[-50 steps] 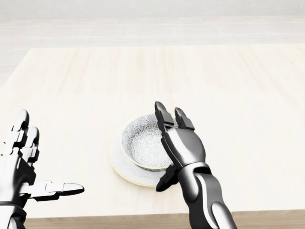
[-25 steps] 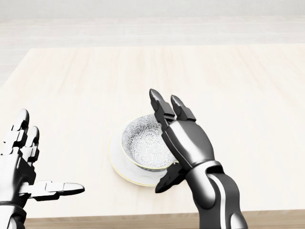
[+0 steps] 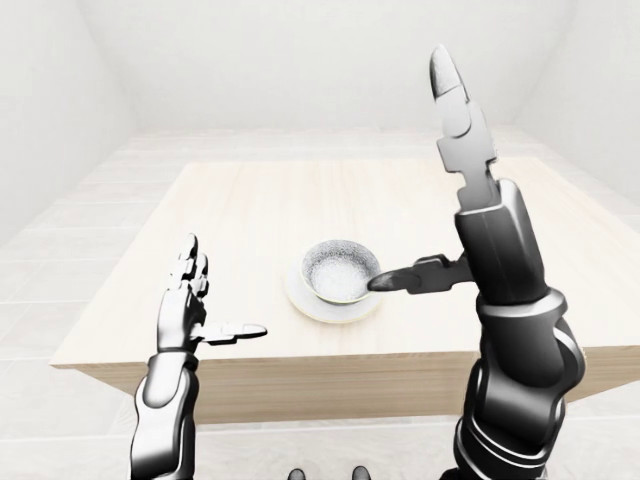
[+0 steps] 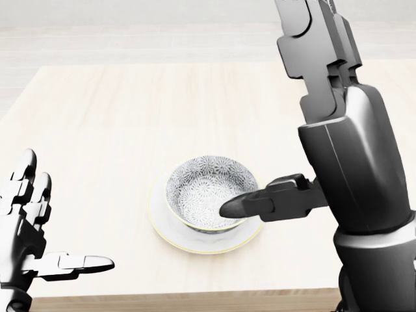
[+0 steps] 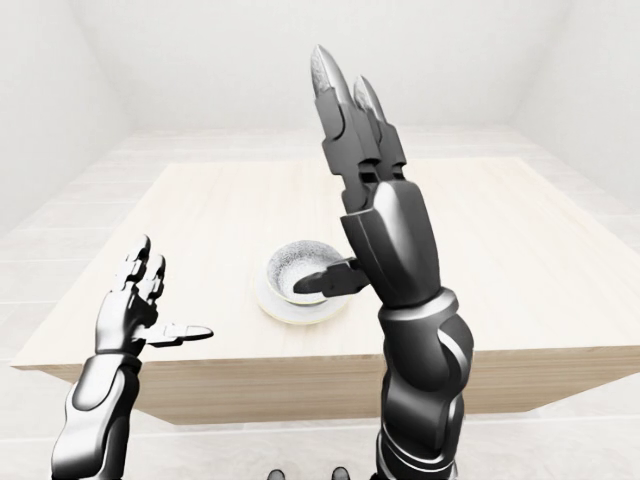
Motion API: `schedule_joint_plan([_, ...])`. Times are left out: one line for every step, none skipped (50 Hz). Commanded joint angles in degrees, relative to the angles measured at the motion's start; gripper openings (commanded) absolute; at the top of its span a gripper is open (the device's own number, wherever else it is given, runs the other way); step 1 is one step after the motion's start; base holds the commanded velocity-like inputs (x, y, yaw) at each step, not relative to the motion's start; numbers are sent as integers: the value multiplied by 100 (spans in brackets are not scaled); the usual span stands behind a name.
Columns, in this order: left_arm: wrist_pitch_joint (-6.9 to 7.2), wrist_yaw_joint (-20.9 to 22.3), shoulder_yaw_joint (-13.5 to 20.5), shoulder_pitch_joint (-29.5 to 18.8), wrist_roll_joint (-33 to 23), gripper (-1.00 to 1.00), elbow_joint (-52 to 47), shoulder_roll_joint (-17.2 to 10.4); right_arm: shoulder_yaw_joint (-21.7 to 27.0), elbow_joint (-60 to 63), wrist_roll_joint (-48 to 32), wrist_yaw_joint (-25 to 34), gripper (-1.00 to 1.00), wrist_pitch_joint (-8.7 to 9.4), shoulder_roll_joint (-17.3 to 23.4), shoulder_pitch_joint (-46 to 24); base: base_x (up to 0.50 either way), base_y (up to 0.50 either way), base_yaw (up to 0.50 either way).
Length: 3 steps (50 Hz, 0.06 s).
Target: Put the bowl on the plate.
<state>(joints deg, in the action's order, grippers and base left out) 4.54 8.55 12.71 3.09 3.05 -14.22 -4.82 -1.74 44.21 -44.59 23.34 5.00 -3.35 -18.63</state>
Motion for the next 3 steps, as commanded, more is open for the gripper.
schedule_joint_plan([46,97,38,174,7,100,-328,78,279,1503,868,-94,100,0,78,-161,0,0,0])
schedule_joint_plan([46,98,38,187,1,100,-357,87,350,1541,902,-31,100,0,0,-152,0,0,0])
schedule_joint_plan([46,103,37,194,-2,100,-392,92,383,1560,886,23,100,0,-64,-130,0,0,0])
